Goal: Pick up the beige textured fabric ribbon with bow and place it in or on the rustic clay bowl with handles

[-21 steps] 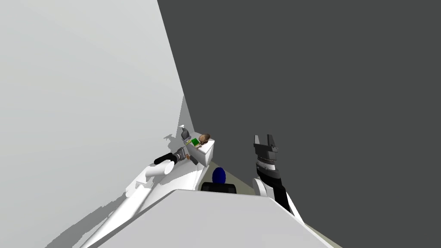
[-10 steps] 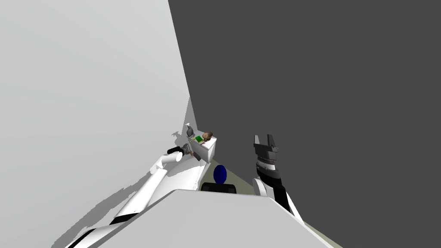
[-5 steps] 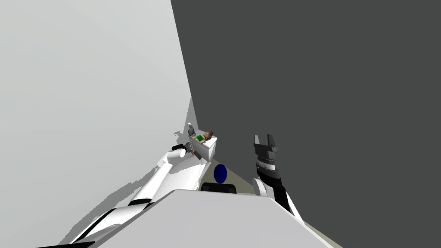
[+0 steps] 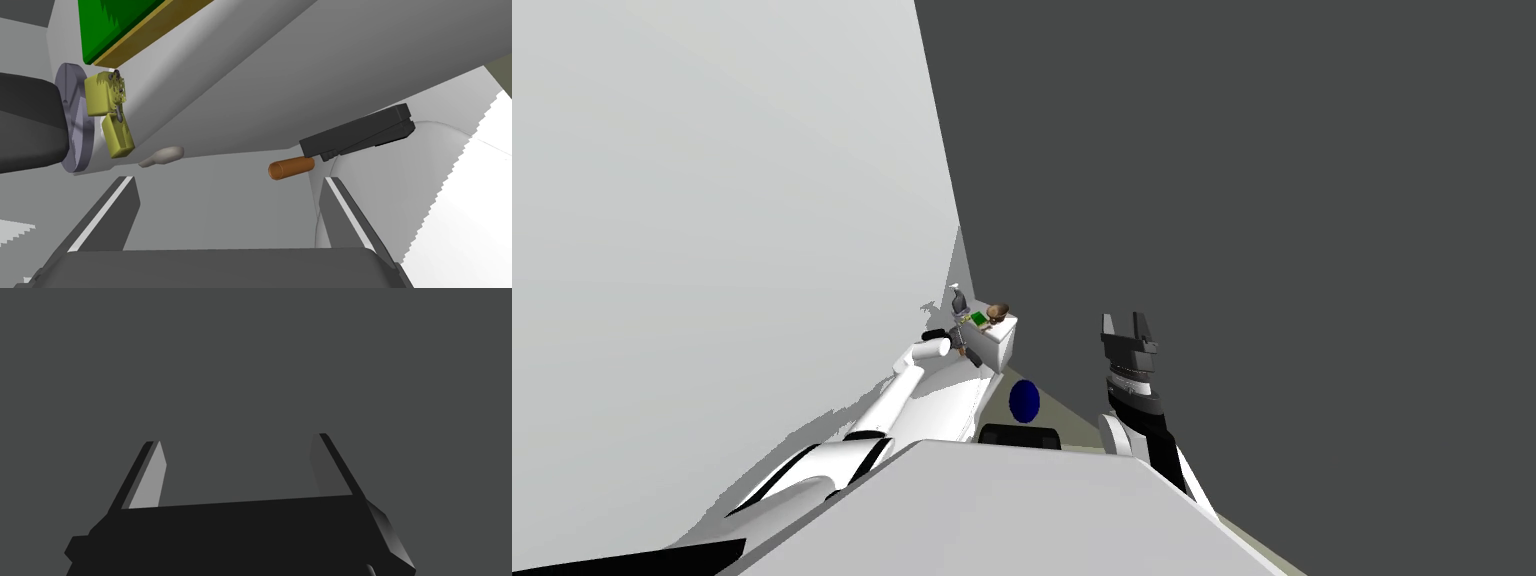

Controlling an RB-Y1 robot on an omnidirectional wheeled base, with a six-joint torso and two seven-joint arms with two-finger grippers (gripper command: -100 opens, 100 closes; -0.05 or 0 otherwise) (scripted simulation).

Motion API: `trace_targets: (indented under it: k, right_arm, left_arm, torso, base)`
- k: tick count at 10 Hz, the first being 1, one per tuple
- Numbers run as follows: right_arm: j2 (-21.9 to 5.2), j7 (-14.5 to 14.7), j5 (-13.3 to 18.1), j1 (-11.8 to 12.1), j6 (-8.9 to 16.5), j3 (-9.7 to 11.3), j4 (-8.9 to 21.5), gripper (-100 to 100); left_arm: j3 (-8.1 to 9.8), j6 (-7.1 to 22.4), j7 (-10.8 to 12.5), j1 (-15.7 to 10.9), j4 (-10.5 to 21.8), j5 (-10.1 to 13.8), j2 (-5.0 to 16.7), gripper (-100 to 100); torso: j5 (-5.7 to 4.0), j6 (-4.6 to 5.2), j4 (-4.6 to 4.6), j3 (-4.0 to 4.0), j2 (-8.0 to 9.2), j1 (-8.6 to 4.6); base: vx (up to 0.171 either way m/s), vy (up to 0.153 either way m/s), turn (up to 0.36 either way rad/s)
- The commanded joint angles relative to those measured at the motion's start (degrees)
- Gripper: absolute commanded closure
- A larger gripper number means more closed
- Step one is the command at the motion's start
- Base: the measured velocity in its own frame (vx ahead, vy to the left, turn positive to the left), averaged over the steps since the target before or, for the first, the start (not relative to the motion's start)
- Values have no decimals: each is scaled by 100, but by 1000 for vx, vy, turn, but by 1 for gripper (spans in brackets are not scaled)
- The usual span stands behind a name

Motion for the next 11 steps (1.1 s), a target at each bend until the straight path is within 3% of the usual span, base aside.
trace_targets:
  k: [1, 8, 9, 10, 11]
  right_arm:
    - [0, 0, 0, 0, 0, 0, 0, 0]
    - [0, 0, 0, 0, 0, 0, 0, 0]
    - [0, 0, 0, 0, 0, 0, 0, 0]
    - [0, 0, 0, 0, 0, 0, 0, 0]
    - [0, 0, 0, 0, 0, 0, 0, 0]
  left_arm:
    - [-37, 13, -39, -286, 286, -7, -38, -100]
    - [-116, 35, -112, -1129, 1354, -29, -108, -100]
    - [-141, 46, -135, -1366, 1534, -36, -131, -100]
    - [-141, 46, -135, -1372, 1641, -36, -131, -100]
    - [-166, 57, -157, -1607, 1833, -44, -153, -100]
  torso:
    - [0, 0, 0, 0, 0, 0]
    - [-1, -1, 0, 0, 0, -2]
    - [0, -2, -1, -1, -1, -2]
    - [-1, -1, -1, -1, -2, -4]
    - [0, -2, -1, -2, -3, -3]
  base:
    - [-52, -9, 41]
    - [-34, -6, 22]
    - [-29, -8, 34]
    - [-24, -8, 12]
    - [-32, -13, 31]
